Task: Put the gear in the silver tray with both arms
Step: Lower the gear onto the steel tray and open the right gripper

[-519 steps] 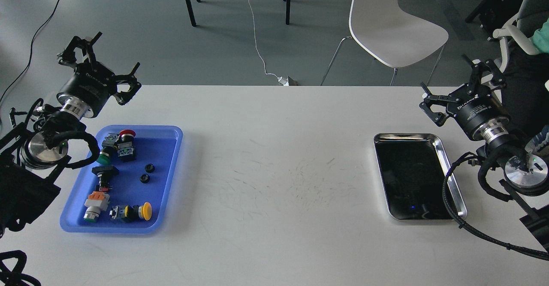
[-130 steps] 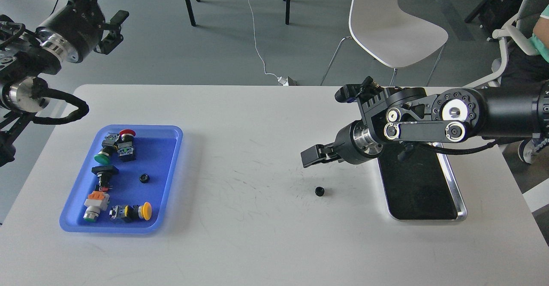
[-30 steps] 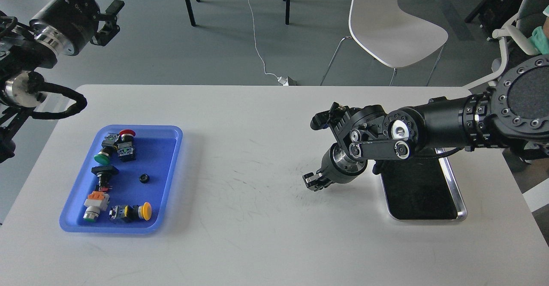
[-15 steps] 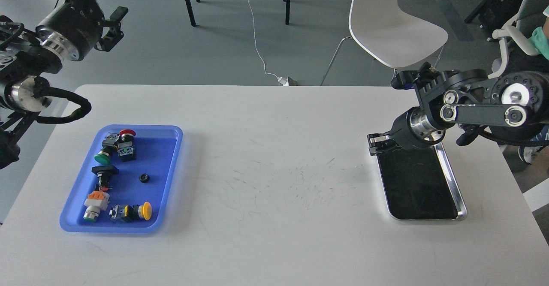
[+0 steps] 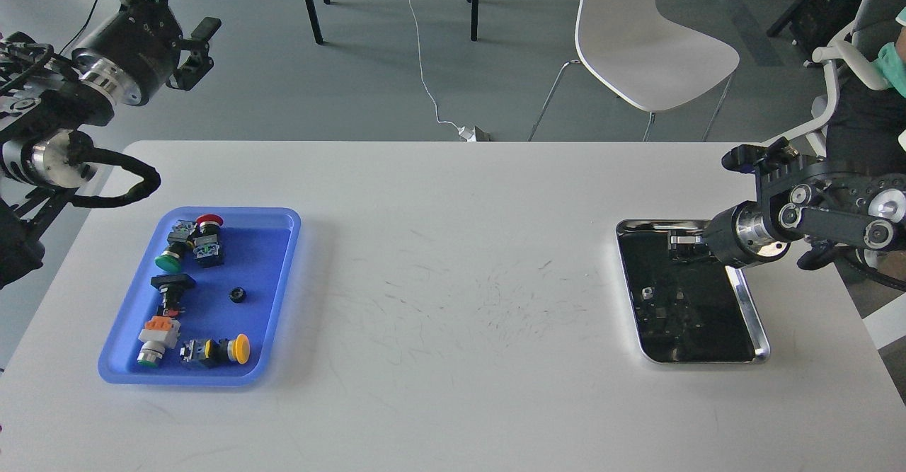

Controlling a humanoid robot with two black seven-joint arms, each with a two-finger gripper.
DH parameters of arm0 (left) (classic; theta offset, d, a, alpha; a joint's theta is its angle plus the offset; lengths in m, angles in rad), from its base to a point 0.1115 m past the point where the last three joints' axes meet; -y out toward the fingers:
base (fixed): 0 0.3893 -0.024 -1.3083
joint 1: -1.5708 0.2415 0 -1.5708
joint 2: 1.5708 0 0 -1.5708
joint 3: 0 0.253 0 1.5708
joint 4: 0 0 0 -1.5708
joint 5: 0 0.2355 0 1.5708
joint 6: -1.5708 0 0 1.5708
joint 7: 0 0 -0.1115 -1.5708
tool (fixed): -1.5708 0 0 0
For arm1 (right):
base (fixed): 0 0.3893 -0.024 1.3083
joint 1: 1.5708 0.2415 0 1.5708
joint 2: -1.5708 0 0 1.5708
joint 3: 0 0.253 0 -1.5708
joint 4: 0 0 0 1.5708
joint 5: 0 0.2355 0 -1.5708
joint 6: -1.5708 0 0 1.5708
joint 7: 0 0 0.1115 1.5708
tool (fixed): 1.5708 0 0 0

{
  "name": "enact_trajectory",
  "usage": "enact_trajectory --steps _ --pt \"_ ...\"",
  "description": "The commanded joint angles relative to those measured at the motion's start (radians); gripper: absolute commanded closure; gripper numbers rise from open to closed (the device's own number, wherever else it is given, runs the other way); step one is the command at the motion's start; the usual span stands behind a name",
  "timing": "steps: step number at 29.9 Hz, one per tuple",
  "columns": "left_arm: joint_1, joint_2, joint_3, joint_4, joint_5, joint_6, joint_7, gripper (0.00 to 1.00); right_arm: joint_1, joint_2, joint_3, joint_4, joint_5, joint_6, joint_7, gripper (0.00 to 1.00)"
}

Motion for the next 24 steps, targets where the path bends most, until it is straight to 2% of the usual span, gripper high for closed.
enact_trajectory --steps 1,3,5,6,8,10,16,19,24 --pt "0.0 0.0 0.0 0.001 0.0 0.002 0.0 0.03 -0.008 0.008 0.001 0.002 0.0 0.0 0.0 0.85" --pt "0.0 -0.002 0.0 0.001 0.0 0.002 0.0 0.03 -0.006 0.008 0.002 0.002 0.001 0.002 -0.001 0.64" --pt "0.0 -0.002 0.0 0.001 0.0 0.002 0.0 0.03 -0.005 0.008 0.008 0.0 0.003 0.006 0.0 0.35" --pt "0.0 -0.002 0.0 0.001 0.0 0.003 0.0 0.03 -0.003 0.008 0.016 0.0 0.004 0.006 0.0 0.26" --pt "0.0 -0.002 0.0 0.001 0.0 0.006 0.0 0.03 -0.005 0.008 0.036 0.003 0.006 0.009 -0.001 0.19" --pt "0.0 0.0 0.001 0.001 0.0 0.012 0.002 0.03 -0.006 0.007 0.059 0.01 0.009 0.011 -0.001 0.07" --pt "-0.002 0.004 0.003 0.009 0.001 0.012 0.009 0.03 -0.008 -0.018 0.181 0.014 0.018 0.009 0.002 0.05" --pt "-0.002 0.006 0.002 0.014 0.001 0.012 0.008 0.03 -0.057 -0.062 0.347 0.034 0.021 -0.001 0.011 0.05" --pt "0.001 0.023 0.002 0.02 -0.002 0.005 0.012 0.03 -0.25 -0.061 0.745 0.057 0.041 -0.007 0.011 0.05"
